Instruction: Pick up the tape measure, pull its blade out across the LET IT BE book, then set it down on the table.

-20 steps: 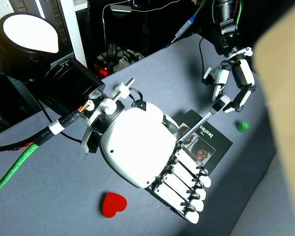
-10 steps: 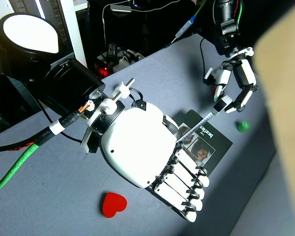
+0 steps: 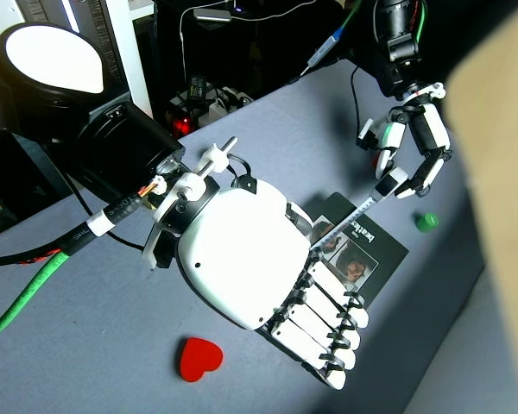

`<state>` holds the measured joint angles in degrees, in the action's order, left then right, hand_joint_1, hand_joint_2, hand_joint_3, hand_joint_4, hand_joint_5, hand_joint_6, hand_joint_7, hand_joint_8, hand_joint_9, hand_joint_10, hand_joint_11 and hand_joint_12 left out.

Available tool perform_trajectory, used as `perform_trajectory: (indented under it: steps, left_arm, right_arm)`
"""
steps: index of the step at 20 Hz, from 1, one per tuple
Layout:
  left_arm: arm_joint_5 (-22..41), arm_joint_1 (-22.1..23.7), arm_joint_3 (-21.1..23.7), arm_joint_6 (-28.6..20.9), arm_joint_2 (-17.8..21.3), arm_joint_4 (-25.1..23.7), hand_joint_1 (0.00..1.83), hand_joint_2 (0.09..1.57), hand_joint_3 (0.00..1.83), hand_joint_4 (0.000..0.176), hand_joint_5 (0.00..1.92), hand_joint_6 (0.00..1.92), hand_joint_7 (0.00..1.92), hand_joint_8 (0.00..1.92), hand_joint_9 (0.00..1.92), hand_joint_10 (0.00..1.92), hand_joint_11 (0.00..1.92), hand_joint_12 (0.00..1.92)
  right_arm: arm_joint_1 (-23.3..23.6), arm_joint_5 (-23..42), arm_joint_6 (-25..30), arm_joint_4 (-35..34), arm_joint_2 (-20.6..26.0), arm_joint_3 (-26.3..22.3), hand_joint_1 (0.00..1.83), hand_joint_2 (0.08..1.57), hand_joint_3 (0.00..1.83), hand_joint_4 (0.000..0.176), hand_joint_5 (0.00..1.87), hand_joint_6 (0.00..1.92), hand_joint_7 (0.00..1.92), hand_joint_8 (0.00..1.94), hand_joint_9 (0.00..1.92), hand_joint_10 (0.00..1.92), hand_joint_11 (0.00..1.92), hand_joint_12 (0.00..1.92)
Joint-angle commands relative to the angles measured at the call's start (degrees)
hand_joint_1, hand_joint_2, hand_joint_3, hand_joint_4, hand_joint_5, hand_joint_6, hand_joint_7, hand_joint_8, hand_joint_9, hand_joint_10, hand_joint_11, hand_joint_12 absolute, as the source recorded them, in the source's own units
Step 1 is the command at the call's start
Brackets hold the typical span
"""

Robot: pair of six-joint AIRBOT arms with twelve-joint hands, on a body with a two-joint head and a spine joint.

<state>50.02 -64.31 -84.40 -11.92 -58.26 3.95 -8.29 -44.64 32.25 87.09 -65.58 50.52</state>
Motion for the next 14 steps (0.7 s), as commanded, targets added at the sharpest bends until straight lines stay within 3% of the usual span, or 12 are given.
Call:
perform_trajectory:
  steps: [1, 5, 8, 11, 14]
  left_arm:
    - [5.87, 1.17, 0.46, -0.28, 1.28, 2.57, 1.38, 1.11, 0.00, 0.000, 1.00, 0.69, 0.95, 1.05, 0.94, 1.26, 0.91, 1.10]
    - [2.49, 5.50, 9.43, 4.49, 7.34, 4.12, 1.38, 1.10, 0.00, 0.000, 1.02, 0.68, 0.95, 1.04, 0.96, 1.24, 0.91, 1.10]
    - [2.08, 5.59, 16.99, 7.67, 12.09, 7.63, 1.38, 1.10, 0.00, 0.000, 1.02, 0.69, 0.95, 1.04, 0.96, 1.24, 0.90, 1.10]
    - [4.18, 1.31, 23.74, 9.39, 15.72, 12.36, 1.38, 1.09, 0.00, 0.000, 1.05, 0.65, 0.97, 1.00, 0.96, 1.23, 0.90, 1.10]
    - [9.43, -5.98, 27.55, 8.55, 16.16, 15.55, 1.38, 1.09, 0.00, 0.000, 1.07, 0.62, 0.97, 0.99, 0.97, 1.22, 0.90, 1.10]
  right_arm:
    - [0.20, -0.71, 0.42, 4.31, 0.26, -0.14, 0.04, 1.14, 0.00, 0.000, 0.08, 0.00, 0.11, 0.00, 0.09, 0.00, 0.00, 0.33]
    - [0.09, -0.70, 0.42, 4.40, 0.26, -0.14, 0.04, 1.15, 0.00, 0.000, 0.11, 0.01, 0.14, 0.01, 0.12, 0.01, 0.00, 0.36]
    - [0.04, -0.70, 0.42, 4.42, 0.27, -0.19, 0.04, 1.15, 0.00, 0.000, 0.11, 0.00, 0.14, 0.00, 0.11, 0.00, 0.00, 0.36]
    - [-0.08, -0.76, 0.41, 4.64, 0.28, -0.33, 0.04, 1.15, 0.00, 0.000, 0.10, 0.00, 0.13, 0.00, 0.11, 0.00, 0.00, 0.34]
    - [-0.10, -0.68, 0.43, 4.72, 0.27, -0.40, 0.04, 1.15, 0.00, 0.000, 0.09, 0.00, 0.11, 0.00, 0.08, 0.00, 0.00, 0.27]
